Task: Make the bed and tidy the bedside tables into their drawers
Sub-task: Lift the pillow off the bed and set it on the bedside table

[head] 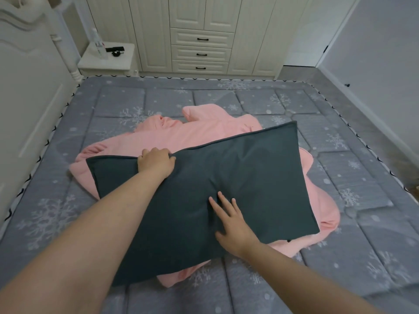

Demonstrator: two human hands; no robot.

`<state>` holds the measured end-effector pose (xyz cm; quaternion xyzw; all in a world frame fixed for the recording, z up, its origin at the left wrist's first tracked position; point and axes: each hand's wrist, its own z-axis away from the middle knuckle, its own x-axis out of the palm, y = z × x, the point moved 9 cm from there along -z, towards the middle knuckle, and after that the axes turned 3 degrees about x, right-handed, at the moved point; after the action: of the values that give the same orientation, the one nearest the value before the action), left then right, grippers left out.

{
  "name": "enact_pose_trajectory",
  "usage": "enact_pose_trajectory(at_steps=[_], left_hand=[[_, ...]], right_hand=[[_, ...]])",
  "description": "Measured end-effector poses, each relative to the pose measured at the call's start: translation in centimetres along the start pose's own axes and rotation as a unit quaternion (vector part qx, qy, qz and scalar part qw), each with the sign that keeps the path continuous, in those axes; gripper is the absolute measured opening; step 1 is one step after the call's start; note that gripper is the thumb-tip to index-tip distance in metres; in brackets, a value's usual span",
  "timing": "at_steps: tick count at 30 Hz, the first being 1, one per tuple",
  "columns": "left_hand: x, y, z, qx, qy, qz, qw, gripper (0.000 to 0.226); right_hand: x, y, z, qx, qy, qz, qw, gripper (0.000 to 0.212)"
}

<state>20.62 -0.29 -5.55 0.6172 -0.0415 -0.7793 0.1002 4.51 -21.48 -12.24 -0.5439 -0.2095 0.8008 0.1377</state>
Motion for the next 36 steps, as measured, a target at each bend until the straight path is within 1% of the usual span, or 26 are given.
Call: enact_pose_trajectory(at_steps=[1,4,6,8,9,12,15,18,20,22,23,25,28,31,34,36], left_hand=[[-0.5,-0.2,0.3,0.007,0.018,0.013,1.000,0.038],[-2.4,-0.3,2.1,0.042,0.071,0.047,0.995,0.026],[-3.8,0.2,4.0,0.077,0.116,0.028,0.990,0.018],[-4.6,0.8,6.3,0.114,0.148,0.007,0.982,0.017],[-4.8,1.0,7.3,0.130,0.153,0.012,0.980,0.018],[-4.2,1.2,10.4,0.175,0.127,0.053,0.975,0.018],[-3.0,1.0,13.0,0.199,0.080,0.049,0.975,0.017],[-1.7,0.5,16.3,0.210,0.043,0.027,0.976,0.016],[-1.2,0.0,18.8,0.206,0.027,0.016,0.978,0.017],[-0.9,-0.5,21.0,0.199,0.011,0.001,0.980,0.018],[-0.9,-1.0,22.2,0.188,0.005,-0.003,0.982,0.019],[-1.1,-2.0,24.4,0.167,0.004,-0.009,0.986,0.020],[-2.2,-4.1,27.8,0.129,0.035,-0.031,0.991,0.024],[-5.1,-6.7,32.0,0.070,0.094,-0.049,0.992,0.036],[-8.0,-9.6,37.0,0.006,0.142,-0.083,0.986,0.044],[-9.4,-11.3,40.9,-0.046,0.152,-0.101,0.982,0.046]], right_hand=[[-1.2,-0.1,0.1,-0.005,0.027,-0.019,0.999,0.086],[-5.8,-0.5,0.3,-0.011,0.142,-0.027,0.989,0.076],[-8.7,-1.5,0.1,-0.023,0.187,-0.042,0.981,0.070],[-11.5,-3.4,-0.2,-0.048,0.221,-0.021,0.974,0.068],[-12.8,-4.6,-0.3,-0.063,0.234,-0.007,0.970,0.068],[-15.4,-8.0,-0.3,-0.089,0.235,0.046,0.967,0.072],[-15.5,-9.0,-0.1,-0.075,0.210,0.140,0.965,0.074],[-14.1,-7.4,0.0,-0.033,0.152,0.243,0.958,0.063],[-13.4,-7.1,0.8,-0.037,0.144,0.291,0.945,0.045],[-13.0,-7.9,2.0,-0.077,0.155,0.337,0.926,0.027],[-12.7,-8.7,2.8,-0.106,0.156,0.355,0.915,0.024],[-12.2,-9.9,4.0,-0.146,0.147,0.375,0.904,0.024],[-11.6,-12.6,5.8,-0.209,0.134,0.379,0.892,0.027],[-11.0,-16.7,8.4,-0.296,0.137,0.369,0.870,0.027],[-10.0,-21.2,11.2,-0.380,0.128,0.339,0.851,0.025],[-8.8,-24.1,13.5,-0.438,0.111,0.315,0.834,0.024]])
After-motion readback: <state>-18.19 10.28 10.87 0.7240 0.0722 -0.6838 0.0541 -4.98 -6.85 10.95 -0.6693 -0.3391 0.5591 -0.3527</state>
